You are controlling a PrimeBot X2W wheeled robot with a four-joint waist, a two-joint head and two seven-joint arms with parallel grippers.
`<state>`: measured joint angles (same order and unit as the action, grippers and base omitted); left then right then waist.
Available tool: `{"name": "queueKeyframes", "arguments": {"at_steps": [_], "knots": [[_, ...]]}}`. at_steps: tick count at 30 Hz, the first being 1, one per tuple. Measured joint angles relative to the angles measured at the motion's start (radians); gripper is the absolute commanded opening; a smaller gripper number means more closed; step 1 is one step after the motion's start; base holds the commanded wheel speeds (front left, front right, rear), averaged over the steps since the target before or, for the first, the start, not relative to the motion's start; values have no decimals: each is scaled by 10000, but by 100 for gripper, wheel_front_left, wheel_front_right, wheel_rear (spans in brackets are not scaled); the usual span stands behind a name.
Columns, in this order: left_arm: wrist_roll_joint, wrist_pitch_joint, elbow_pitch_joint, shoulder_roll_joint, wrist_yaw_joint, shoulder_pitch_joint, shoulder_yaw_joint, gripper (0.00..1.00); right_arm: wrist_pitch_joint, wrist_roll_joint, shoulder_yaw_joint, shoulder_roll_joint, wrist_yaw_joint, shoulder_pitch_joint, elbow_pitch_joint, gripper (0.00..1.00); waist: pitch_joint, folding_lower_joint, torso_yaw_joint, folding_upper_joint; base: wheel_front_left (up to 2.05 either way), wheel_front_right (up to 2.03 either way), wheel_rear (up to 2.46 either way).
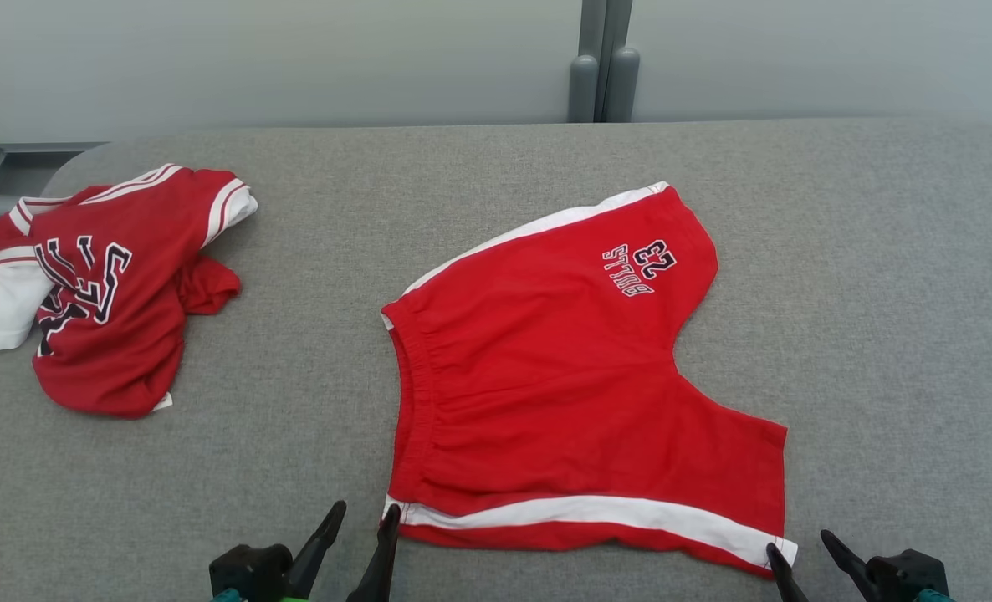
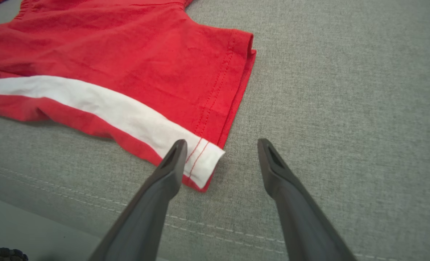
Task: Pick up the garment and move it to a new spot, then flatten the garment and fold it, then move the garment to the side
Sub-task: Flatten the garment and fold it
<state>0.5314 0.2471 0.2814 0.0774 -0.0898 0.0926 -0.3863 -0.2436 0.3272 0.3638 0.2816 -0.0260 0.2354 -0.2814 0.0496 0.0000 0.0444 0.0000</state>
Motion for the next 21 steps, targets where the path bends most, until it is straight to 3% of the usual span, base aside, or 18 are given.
{"name": "queueKeyframes", "arguments": {"at_steps": [10,16,18,20,21], "knots": [[40,-102,433,-21,-86,-457,-82,100,263,173,113,-119,309,-93,-598,100,164,0,-90,0,0,0,0],[90,-176,681,-25,-113,-643,-146,100,334,184,267,-267,520,-346,-805,87,208,0,-63,0,0,0,0],[100,-194,765,-27,-115,-679,-176,100,334,184,286,-270,552,-436,-867,49,218,0,-44,0,0,0,0],[100,-272,903,-29,-132,-725,-236,100,334,186,290,-278,610,-485,-917,40,228,0,-23,0,0,0,0],[102,-280,959,-29,-173,-729,-265,100,334,190,291,-278,616,-492,-955,23,230,0,-12,0,0,0,0]]}}
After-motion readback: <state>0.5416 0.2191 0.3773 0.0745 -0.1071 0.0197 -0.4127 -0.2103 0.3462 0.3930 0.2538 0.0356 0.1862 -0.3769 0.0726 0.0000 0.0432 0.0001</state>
